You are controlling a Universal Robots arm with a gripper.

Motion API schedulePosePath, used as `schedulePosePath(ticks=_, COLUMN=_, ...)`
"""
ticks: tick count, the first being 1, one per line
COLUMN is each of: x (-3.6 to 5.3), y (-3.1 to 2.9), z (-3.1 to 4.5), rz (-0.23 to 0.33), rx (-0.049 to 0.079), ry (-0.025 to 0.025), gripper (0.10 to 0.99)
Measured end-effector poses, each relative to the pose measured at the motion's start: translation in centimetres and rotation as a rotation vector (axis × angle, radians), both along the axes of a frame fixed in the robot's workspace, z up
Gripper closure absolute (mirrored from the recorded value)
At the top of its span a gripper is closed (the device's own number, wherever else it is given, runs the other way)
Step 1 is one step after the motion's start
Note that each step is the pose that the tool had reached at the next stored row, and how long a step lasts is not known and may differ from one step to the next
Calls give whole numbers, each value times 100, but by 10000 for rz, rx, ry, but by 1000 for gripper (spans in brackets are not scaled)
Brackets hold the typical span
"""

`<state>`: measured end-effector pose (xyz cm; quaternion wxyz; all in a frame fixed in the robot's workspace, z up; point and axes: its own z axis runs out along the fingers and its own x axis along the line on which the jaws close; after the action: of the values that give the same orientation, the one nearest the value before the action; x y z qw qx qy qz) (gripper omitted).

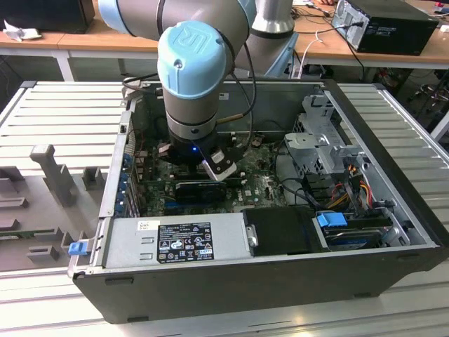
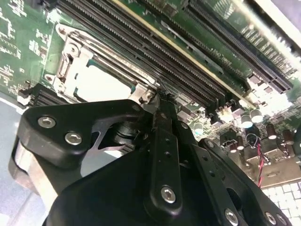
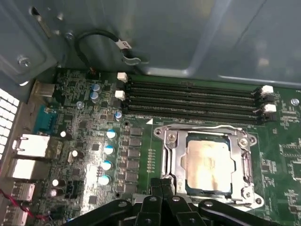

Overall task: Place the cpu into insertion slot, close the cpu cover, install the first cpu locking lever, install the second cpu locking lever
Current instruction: 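Install the second cpu locking lever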

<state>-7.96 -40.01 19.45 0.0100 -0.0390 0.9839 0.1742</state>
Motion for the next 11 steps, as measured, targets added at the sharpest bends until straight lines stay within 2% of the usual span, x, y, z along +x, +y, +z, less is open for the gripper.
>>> schedulePosePath(ticks=3, x=-16, y=-2, z=-32, rz=8, rx=88, ry=7, gripper=980)
schedulePosePath(ticks=6, x=-18, y=0, z=-31, rz=3, rx=156, ry=-2, gripper=980)
schedulePosePath(ticks=8, x=-18, y=2, z=33, rz=4, rx=173, ry=-5, gripper=980)
schedulePosePath(ticks=10, x=-19, y=0, z=153, rz=4, rx=162, ry=0, gripper=980)
schedulePosePath(ticks=11, x=-19, y=0, z=187, rz=4, rx=161, ry=0, gripper=980)
